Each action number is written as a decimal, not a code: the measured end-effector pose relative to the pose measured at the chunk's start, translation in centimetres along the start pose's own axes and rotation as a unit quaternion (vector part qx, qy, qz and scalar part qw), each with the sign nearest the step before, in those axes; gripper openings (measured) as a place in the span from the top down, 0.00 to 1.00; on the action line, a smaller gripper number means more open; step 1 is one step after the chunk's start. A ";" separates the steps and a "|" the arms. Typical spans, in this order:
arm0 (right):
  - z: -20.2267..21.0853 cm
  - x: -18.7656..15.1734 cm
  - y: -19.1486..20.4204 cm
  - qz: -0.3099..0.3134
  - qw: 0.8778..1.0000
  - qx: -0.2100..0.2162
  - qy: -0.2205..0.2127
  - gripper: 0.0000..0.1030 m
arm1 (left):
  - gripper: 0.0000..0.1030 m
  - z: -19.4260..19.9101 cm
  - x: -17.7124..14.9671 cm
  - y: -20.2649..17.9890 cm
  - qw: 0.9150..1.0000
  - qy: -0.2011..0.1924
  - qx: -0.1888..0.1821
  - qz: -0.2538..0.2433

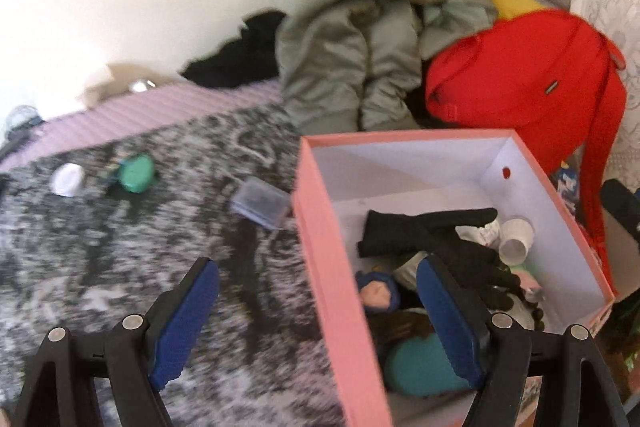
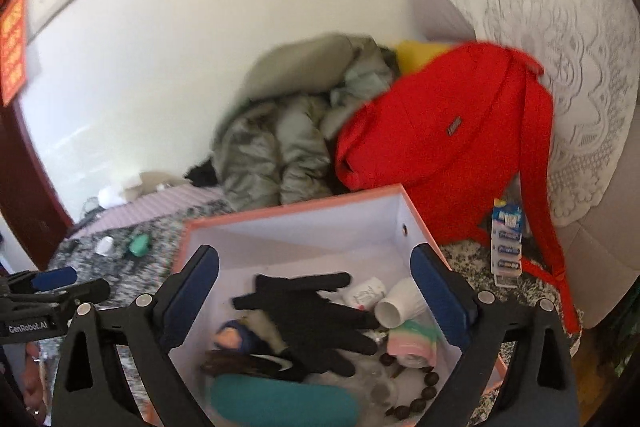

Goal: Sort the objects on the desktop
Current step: 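Grasp the white round lid with the left tool while the right grasps the green round container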

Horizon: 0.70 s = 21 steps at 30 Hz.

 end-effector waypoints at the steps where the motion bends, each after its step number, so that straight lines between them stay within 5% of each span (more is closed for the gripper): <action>1: 1.2 -0.1 0.9 0.005 1.000 0.004 -0.008 0.03 | 0.18 1.2 -0.5 0.5 1.000 -0.008 0.004 0.002; 11: 8.8 -2.9 11.4 0.083 0.995 0.042 -0.036 0.01 | 0.14 9.0 -6.6 9.6 0.996 -0.048 0.034 0.071; 21: 4.4 -7.0 24.6 0.162 0.980 0.113 0.037 0.01 | 0.14 9.2 -11.3 20.1 0.984 -0.035 0.086 0.149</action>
Point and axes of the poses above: each gripper's, at about its wrist camera, not at the fingertips, and z roughly against the way its jaws point, y to its left, x to its top, the point moved 2 cm from there along -z, roughly the way its jaws point, and after that the axes turned 12 degrees about y, right-handed, at the moved point
